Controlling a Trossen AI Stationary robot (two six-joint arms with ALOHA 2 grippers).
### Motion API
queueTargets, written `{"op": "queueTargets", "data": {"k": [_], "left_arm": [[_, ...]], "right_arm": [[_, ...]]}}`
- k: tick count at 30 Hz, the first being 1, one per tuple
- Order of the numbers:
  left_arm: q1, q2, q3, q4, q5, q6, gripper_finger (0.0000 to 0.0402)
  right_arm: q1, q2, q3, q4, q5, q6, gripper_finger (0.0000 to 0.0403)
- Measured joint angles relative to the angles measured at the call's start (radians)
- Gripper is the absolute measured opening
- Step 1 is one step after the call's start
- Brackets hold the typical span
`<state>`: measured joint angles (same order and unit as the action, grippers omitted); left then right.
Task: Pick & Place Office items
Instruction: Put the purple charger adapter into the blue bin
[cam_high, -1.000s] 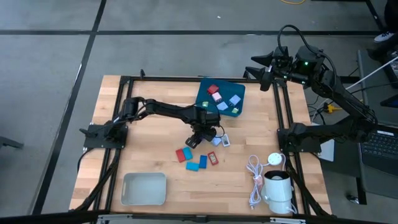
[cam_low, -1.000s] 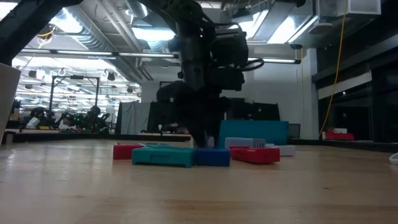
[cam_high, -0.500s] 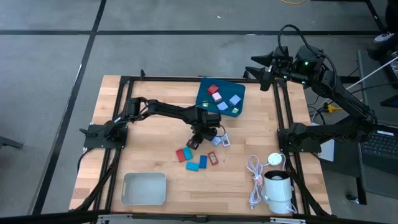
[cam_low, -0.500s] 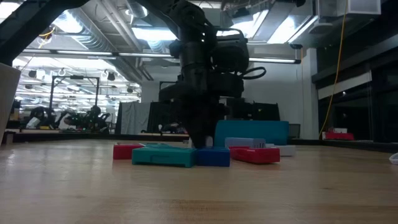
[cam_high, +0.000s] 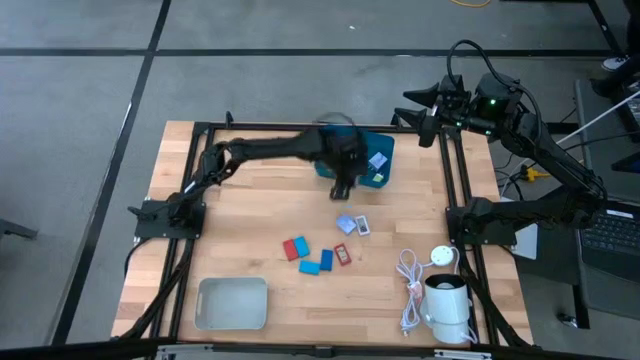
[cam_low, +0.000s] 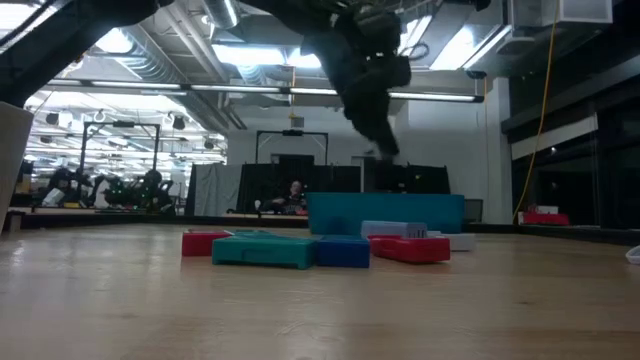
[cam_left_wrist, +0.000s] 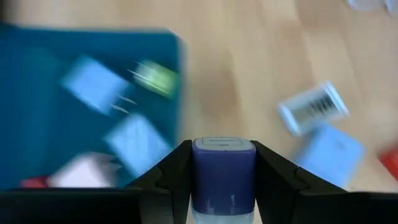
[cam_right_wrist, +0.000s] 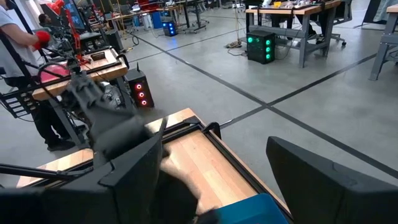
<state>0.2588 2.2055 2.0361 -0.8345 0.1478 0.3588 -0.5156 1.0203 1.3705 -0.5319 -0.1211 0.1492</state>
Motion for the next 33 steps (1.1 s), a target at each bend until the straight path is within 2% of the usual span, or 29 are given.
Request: {"op": "queueTargets", "data": {"k": [4, 11, 16, 22, 25, 28, 33], "left_arm": [[0.067, -0.004, 0.065, 0.048, 0.003, -0.047, 0.0128], [0.195, 0.027, 0.065, 0.117, 0.005, -0.119, 0.0128], [0.254, 0.084, 0.065, 0.15, 0.086, -0.181, 0.0128], [0.26, 0.151, 0.065, 0.15, 0.115, -0.224, 0.013], [0.252, 0.183, 0.065, 0.138, 0.114, -0.241, 0.0149], [0.238, 0.185, 0.065, 0.139, 0.023, -0.23, 0.0173], [0.235, 0.182, 0.066, 0.122, 0.005, -0.259, 0.02]], "right_arm": [[0.0, 0.0, 0.0, 0.0, 0.0, 0.0, 0.0297], [0.0, 0.0, 0.0, 0.0, -0.003, -0.008, 0.0297], [0.0, 0.0, 0.0, 0.0, -0.003, -0.008, 0.0297], [0.0, 0.0, 0.0, 0.0, -0.003, -0.023, 0.0297], [0.0, 0.0, 0.0, 0.0, -0.003, -0.03, 0.0297], [0.0, 0.0, 0.0, 0.0, -0.003, -0.035, 0.0297], [0.0, 0.0, 0.0, 0.0, -0.003, -0.059, 0.0297]]}}
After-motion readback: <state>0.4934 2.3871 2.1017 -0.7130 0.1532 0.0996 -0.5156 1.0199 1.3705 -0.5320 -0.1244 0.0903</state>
